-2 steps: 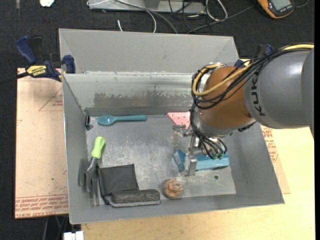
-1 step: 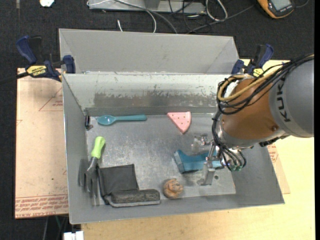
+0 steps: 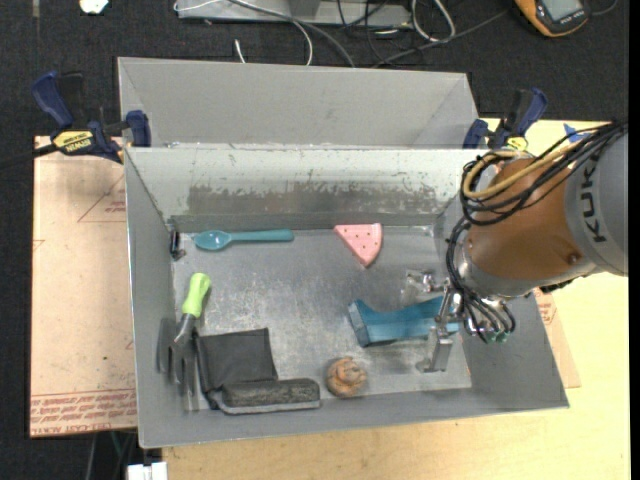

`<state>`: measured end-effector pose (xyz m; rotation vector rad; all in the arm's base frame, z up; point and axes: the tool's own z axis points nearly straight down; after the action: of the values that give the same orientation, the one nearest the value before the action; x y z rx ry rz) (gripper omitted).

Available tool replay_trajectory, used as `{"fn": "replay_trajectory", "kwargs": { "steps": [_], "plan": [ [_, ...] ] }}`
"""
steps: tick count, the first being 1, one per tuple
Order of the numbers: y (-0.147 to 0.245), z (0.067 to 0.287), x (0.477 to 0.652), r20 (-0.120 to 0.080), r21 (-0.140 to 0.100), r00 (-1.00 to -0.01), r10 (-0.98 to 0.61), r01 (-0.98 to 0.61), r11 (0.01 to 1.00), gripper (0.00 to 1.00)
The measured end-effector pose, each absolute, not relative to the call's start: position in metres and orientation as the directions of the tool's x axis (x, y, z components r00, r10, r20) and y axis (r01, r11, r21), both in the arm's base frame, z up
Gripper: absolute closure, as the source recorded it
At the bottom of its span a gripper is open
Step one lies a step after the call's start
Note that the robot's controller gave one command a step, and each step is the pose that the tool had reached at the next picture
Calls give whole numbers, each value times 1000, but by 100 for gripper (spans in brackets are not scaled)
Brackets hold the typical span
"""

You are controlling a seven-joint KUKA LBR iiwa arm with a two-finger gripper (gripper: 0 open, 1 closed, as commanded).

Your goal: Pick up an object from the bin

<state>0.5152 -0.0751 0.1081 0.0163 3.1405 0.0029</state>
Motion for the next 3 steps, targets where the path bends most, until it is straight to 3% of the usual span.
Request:
{"fn": "replay_trajectory", "kwargs": {
  "steps": [1, 2, 3],
  "plan": [
    [-77, 81, 511, 0, 4, -995, 98, 98, 995, 0],
    [-61, 72, 526, -5, 3, -997, 83, 83, 997, 100],
    [-61, 72, 526, -5, 4, -997, 83, 83, 997, 100]
  ]
}}
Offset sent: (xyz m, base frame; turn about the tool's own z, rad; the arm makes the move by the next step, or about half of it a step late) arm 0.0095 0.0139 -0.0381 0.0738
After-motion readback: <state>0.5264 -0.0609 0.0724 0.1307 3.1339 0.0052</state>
